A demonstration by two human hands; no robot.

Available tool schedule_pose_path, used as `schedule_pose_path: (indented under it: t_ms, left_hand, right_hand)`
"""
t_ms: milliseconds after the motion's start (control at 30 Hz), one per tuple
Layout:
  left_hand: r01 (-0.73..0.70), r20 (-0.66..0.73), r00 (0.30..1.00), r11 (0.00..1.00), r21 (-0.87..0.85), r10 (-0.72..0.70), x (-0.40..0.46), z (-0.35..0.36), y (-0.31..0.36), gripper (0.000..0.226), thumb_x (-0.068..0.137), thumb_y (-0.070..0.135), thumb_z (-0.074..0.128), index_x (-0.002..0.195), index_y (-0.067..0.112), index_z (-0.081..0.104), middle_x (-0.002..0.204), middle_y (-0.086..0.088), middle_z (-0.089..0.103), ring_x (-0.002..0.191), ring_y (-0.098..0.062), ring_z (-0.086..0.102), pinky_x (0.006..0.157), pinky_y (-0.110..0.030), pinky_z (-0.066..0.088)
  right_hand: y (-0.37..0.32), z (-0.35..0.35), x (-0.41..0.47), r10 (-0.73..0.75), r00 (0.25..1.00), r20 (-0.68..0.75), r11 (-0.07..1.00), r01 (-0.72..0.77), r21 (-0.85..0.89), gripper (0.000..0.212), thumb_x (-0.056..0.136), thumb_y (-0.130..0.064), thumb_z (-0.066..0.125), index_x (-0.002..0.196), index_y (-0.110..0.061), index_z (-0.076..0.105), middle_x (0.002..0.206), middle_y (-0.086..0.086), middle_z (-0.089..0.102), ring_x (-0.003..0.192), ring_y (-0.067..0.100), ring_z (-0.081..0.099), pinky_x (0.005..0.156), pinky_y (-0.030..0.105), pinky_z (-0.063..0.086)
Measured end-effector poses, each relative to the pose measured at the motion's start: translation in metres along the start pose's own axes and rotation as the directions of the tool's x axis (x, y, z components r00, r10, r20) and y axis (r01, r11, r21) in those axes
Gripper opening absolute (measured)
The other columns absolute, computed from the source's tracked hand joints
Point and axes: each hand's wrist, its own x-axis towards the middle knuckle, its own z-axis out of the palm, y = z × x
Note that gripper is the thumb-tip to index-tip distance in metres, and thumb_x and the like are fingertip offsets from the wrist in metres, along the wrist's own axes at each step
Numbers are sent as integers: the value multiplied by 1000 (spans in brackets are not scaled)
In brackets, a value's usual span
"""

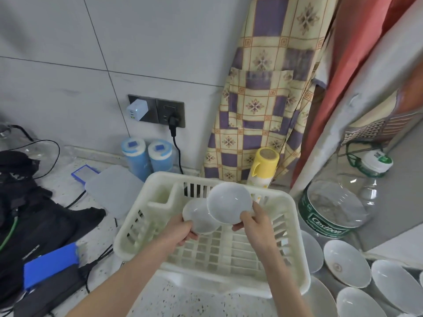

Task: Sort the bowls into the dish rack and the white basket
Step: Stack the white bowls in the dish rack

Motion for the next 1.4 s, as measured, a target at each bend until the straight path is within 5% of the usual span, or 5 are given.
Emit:
schedule_pose_path:
  t_ms: [467, 700, 900, 1167, 1400]
  left_hand:
    - [117, -24, 992, 975, -190, -124, 27, 1, -12, 34, 92, -4, 40, 120, 5, 56, 74, -17, 69, 46, -8, 53, 41, -19, 22]
    - [220, 51, 974, 868, -446, -220, 21, -6, -16, 15, 96, 5, 38, 98, 3, 53, 79, -23, 65, 42, -14, 54, 40, -21, 32]
    - [240, 58, 968, 830, -504, -245, 23, -9, -16, 29, 96, 27, 46, 111, 4, 55, 85, -25, 67, 59, -22, 55, 40, -22, 35]
    - [244, 28, 963, 825, -509, -267, 30, -9, -20, 30, 96, 33, 45, 104, 6, 54, 78, -21, 65, 52, -19, 53, 39, -21, 35]
    - [249, 12, 962, 862, -442, -272, 31, -7, -21, 9, 99, 14, 46, 99, 6, 52, 76, -17, 62, 51, -15, 51, 40, -22, 32]
  right_hand:
    - [12, 42, 46, 61, 967, 249, 998, -54, -36, 54, 88, -13, 49, 139, -25, 38, 89, -9, 66, 59, 14, 72, 53, 14, 43]
    - [18, 53, 55, 92, 952, 291, 995, -80, -56, 55, 85, -13, 46, 138, -29, 41, 87, -1, 70, 67, 22, 73, 74, 34, 55]
    - [23, 64, 56, 114, 940, 323, 989, -76, -129, 61, 89, -16, 45, 147, -28, 33, 127, 7, 60, 101, 33, 66, 97, 44, 49]
    - [24, 68, 52, 112, 927, 358, 969, -22, -247, 56, 90, -16, 40, 145, -29, 34, 108, 10, 70, 74, 9, 67, 57, 19, 45]
    - [28, 73, 59, 115, 928, 354, 962, -15, -274, 58, 89, -12, 38, 145, -27, 34, 103, 10, 71, 73, 17, 71, 60, 24, 50]
